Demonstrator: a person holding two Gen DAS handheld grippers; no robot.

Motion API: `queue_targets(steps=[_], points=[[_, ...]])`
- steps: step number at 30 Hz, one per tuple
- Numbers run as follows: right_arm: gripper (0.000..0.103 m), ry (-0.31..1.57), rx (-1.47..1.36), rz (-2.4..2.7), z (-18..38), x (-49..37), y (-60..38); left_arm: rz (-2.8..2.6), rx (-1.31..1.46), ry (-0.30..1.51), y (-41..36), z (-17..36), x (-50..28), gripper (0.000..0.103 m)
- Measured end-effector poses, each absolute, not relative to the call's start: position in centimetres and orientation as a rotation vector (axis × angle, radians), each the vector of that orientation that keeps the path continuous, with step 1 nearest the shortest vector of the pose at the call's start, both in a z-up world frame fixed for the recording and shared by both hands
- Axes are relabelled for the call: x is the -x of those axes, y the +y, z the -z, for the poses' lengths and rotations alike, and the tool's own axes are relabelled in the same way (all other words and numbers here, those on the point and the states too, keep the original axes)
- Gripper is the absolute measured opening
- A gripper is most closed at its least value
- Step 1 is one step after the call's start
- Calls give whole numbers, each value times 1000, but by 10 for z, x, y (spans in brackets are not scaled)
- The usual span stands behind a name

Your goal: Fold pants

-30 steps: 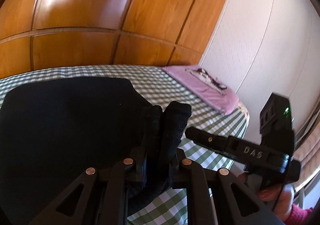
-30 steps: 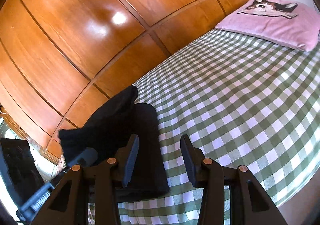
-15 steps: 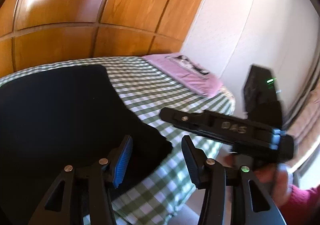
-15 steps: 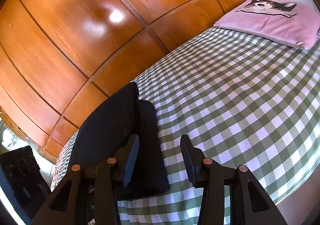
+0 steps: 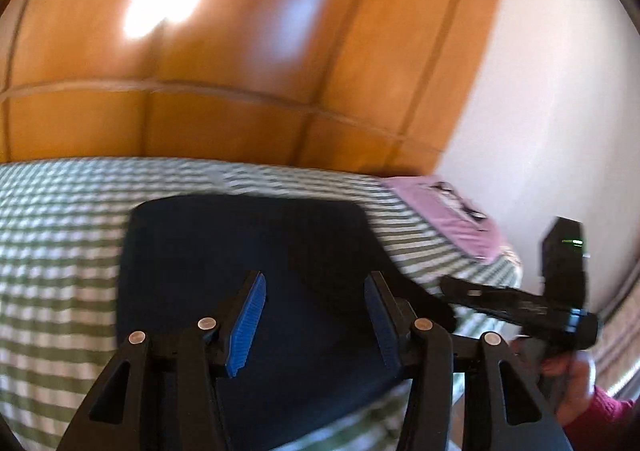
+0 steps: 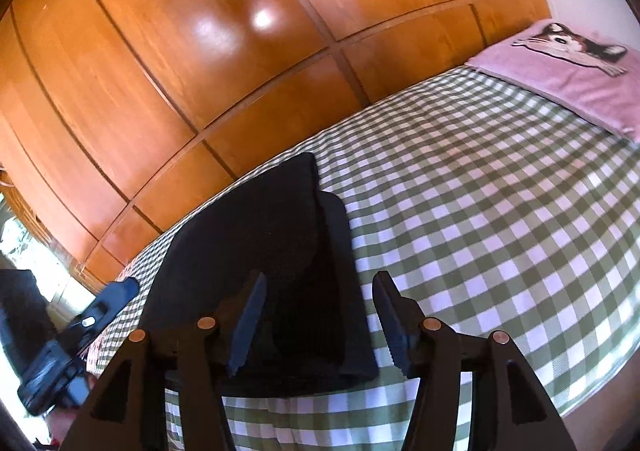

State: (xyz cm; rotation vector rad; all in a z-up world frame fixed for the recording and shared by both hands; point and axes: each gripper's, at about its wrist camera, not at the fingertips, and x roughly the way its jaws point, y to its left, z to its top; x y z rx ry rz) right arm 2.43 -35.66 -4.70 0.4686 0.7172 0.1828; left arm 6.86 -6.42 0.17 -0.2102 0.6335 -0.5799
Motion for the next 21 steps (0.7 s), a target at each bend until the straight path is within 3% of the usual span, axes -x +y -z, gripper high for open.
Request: queue_targets(steps=[5, 19, 21], points=[[60, 756, -415, -201, 51, -35, -343, 481, 214, 710, -37, 28, -82, 52], [63, 831, -305, -224, 71, -76, -326, 417, 109, 683, -36, 49, -74, 52], [55, 838, -290, -236, 72, -82, -323, 397, 98, 684, -37, 49, -73, 52]])
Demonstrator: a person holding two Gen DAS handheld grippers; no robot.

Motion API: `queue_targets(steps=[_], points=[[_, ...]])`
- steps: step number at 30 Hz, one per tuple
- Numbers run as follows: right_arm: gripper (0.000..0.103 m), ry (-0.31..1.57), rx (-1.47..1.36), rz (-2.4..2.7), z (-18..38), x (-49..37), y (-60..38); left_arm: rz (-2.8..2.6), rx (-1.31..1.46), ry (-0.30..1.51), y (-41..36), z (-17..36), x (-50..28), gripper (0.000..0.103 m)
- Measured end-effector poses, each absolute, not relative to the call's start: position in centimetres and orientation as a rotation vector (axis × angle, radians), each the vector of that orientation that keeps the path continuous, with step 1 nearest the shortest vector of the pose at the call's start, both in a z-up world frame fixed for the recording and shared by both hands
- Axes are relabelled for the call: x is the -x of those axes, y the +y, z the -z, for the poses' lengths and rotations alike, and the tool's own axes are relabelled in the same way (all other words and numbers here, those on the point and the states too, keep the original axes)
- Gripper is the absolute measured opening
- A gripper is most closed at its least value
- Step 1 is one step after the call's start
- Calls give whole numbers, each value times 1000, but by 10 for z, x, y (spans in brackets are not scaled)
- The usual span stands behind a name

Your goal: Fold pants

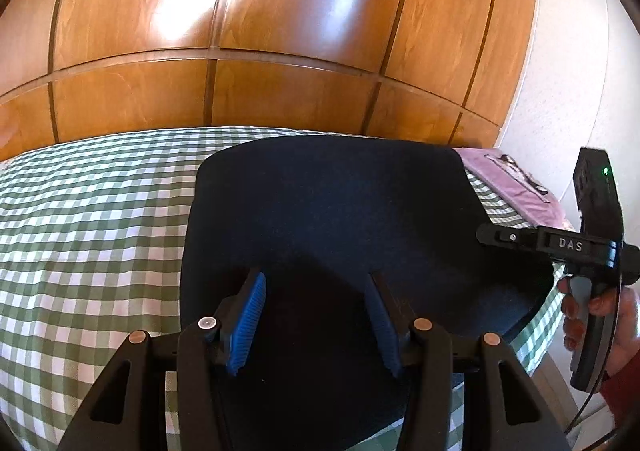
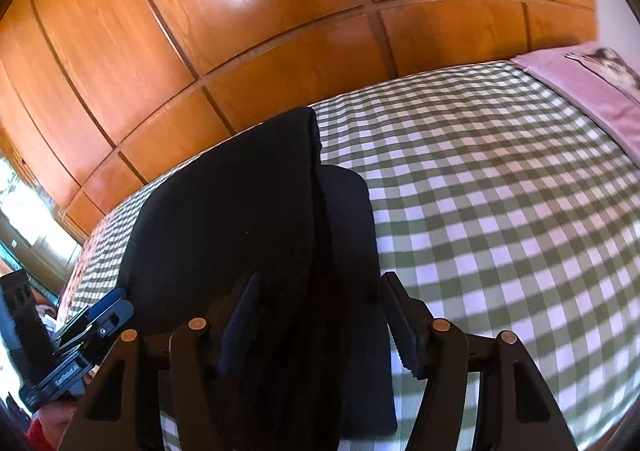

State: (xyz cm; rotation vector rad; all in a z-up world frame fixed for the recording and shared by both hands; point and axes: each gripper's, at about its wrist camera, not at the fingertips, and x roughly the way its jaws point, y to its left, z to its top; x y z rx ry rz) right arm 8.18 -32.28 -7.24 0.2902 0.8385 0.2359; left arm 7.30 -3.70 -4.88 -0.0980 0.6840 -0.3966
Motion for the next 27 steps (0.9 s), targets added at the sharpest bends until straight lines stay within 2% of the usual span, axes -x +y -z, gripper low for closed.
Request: queue_targets(steps=[4, 5, 9, 16, 17, 19, 21, 22, 27], points=[[29, 816, -176, -257, 67, -89, -308, 300, 86, 673, -38, 49, -65, 52], [15, 798, -136, -266, 62, -90, -302, 270, 80, 679, -39, 51, -63, 52], [8, 773, -66, -284, 53, -98, -294, 223, 78, 684, -41, 56, -61, 52], [8, 824, -204, -267, 78, -116, -321, 256, 138, 716, -33, 48, -65, 52], [10, 827, -225, -278, 77, -115, -325, 287, 190, 720, -26, 43, -70, 52], [22, 819, -243, -299, 70, -112, -331, 316, 268, 733, -15, 36, -83, 52], [52, 790, -232, -296, 61, -111, -334, 292, 302, 742, -7, 28, -104, 52], [58, 766, -241, -310, 55, -112, -336, 285, 304, 747, -6, 26, -111, 53], [60, 772, -354, -400, 48, -141, -336, 283, 273, 793, -14, 24, -154, 53]])
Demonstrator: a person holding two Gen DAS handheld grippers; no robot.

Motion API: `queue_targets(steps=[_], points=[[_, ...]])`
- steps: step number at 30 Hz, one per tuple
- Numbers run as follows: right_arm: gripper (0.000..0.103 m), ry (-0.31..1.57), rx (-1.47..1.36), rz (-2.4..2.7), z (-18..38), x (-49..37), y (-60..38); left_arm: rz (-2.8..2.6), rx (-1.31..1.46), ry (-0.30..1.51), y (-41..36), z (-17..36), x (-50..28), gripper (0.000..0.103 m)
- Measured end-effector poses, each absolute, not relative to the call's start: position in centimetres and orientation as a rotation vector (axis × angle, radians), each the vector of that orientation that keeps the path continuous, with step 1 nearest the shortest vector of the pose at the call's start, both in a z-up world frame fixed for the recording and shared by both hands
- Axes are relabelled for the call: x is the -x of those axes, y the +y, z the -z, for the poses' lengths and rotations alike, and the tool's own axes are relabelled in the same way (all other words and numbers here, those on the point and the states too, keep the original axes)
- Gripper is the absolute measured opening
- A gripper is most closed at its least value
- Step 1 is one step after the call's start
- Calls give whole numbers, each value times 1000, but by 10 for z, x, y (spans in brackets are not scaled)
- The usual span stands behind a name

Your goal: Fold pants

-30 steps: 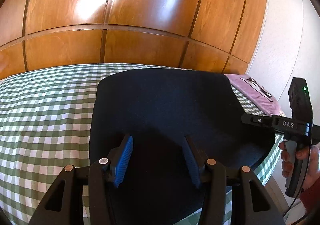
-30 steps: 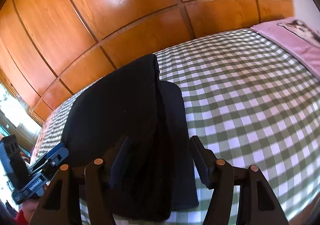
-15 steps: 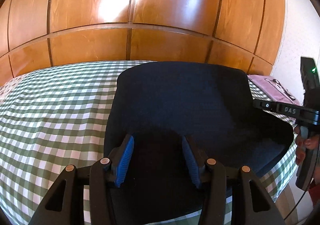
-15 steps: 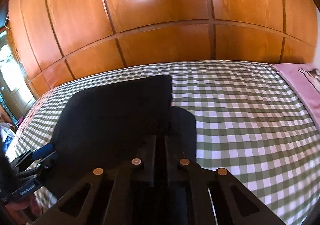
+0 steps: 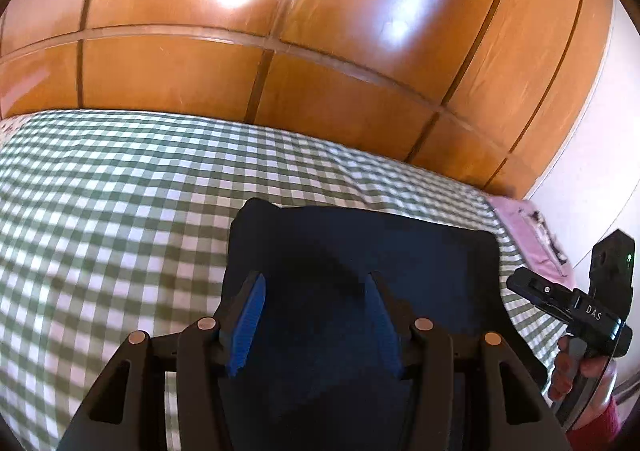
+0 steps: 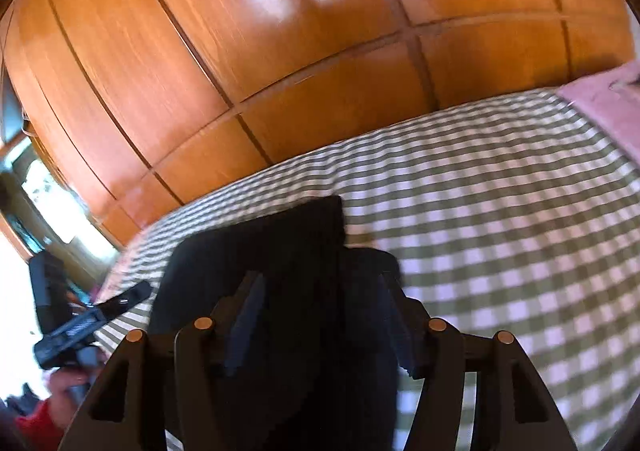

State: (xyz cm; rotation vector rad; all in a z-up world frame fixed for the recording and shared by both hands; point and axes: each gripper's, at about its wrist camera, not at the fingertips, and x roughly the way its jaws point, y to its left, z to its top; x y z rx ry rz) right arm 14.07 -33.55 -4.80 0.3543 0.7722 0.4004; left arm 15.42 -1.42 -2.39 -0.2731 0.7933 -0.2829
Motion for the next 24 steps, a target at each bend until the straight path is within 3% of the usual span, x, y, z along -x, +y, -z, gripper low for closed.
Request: queue_targets(steps=[2, 6, 9, 11, 17, 24], points=[[56, 822, -357, -407, 56, -159, -328, 261, 230, 797, -20, 26, -165, 53], [30, 912, -359, -416, 73, -187, -316, 148, 152, 829, -22, 39, -178, 57], [17, 918, -241, -435, 67, -194, -297, 74, 187, 841, -13, 50, -178, 62], [15, 896, -139, -409, 57, -194, -282, 26, 203, 834, -10, 55, -176, 67], [5, 834, 88, -176, 70, -195, -268, -12, 121, 822, -25, 60, -181, 71], [6, 806, -68, -173, 72, -176, -307, 75, 307, 848, 8, 52, -172, 69]])
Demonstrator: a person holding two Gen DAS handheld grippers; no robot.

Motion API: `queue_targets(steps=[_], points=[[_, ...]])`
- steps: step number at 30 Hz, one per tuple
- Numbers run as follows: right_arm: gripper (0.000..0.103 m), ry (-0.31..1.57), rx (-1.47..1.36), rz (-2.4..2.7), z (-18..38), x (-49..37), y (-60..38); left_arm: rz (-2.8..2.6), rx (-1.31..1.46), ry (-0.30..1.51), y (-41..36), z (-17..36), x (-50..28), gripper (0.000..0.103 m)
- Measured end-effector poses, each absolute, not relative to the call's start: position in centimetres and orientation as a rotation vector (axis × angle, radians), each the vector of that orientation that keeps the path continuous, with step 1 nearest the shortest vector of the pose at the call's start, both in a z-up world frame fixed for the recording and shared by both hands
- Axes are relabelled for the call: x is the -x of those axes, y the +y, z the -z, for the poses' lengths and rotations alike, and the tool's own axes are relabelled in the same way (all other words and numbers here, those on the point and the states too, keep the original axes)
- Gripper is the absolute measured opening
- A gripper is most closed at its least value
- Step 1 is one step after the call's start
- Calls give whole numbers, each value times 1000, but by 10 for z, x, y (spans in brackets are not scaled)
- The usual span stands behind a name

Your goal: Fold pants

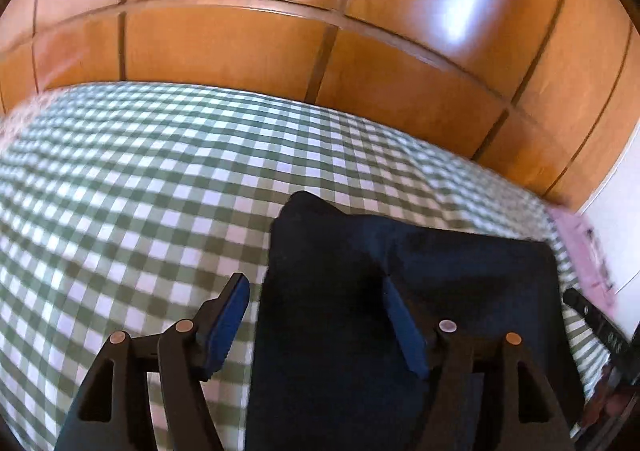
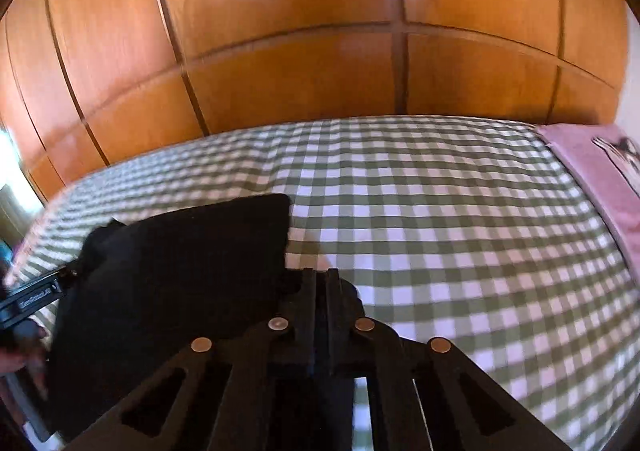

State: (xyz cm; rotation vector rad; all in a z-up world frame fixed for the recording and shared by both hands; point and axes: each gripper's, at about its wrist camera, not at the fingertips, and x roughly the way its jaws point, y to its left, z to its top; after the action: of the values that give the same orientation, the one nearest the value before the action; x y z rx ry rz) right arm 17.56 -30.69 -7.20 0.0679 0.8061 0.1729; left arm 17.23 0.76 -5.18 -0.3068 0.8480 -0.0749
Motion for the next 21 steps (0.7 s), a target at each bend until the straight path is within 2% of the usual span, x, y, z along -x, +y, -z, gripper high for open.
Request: queue_targets(steps=[5, 7, 9, 10, 15, 17, 21], points=[[9, 680, -78, -227, 30, -126, -305, 107, 219, 739, 4, 27, -127, 67], [16, 663, -64, -285, 22, -114, -293, 168, 185, 740, -6, 26, -117, 67], [31, 676, -50, -330, 26, -107, -283, 207, 159, 765, -18, 28, -115, 67], [34, 701, -47, -365, 32, -110, -272, 225, 148, 773, -23, 30, -113, 67], [34, 795, -19, -363, 60, -122, -256, 227, 50, 816, -44, 46, -110, 68], [31, 837, -6, -301, 71, -124, -262, 226, 24, 804, -48, 49, -105, 69], [30, 861, -103, -244, 89, -114, -289, 222, -6, 787, -53, 53, -99, 69]])
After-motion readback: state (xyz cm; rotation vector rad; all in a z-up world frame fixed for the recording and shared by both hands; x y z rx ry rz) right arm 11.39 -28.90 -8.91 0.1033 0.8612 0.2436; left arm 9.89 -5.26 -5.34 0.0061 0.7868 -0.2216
